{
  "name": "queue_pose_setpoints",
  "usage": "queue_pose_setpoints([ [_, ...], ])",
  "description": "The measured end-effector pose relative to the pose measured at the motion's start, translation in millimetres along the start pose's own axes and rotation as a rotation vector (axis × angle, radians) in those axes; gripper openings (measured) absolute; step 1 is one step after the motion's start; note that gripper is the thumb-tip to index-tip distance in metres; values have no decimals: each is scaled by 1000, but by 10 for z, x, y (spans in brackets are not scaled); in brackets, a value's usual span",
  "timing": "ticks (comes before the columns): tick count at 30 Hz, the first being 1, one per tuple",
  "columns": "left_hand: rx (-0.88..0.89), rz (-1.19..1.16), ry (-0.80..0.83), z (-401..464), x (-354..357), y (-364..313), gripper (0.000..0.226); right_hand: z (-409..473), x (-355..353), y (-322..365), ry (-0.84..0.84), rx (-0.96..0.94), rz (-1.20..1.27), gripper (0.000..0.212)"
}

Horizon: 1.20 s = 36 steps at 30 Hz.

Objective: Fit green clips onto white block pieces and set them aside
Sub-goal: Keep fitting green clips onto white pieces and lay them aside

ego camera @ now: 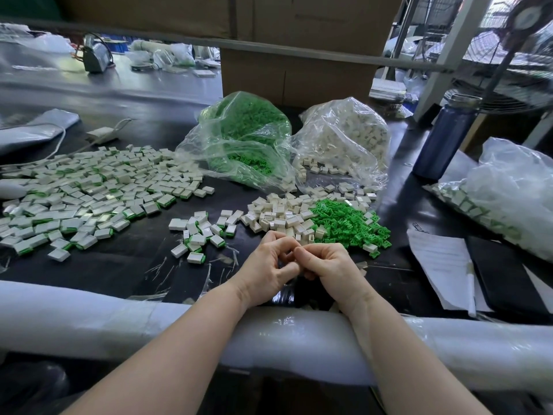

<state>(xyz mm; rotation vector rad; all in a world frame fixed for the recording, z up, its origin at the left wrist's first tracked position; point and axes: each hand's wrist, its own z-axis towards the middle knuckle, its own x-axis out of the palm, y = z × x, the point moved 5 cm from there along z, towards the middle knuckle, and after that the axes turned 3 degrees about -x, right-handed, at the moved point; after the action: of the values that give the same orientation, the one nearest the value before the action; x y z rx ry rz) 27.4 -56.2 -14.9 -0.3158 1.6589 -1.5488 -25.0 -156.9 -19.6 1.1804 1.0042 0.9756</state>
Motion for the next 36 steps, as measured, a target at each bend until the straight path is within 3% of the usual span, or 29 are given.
queue_pose_setpoints([
  [36, 10, -10, -2, 2, -7, -4, 21, -2, 18, -15, 9, -7, 77, 21],
])
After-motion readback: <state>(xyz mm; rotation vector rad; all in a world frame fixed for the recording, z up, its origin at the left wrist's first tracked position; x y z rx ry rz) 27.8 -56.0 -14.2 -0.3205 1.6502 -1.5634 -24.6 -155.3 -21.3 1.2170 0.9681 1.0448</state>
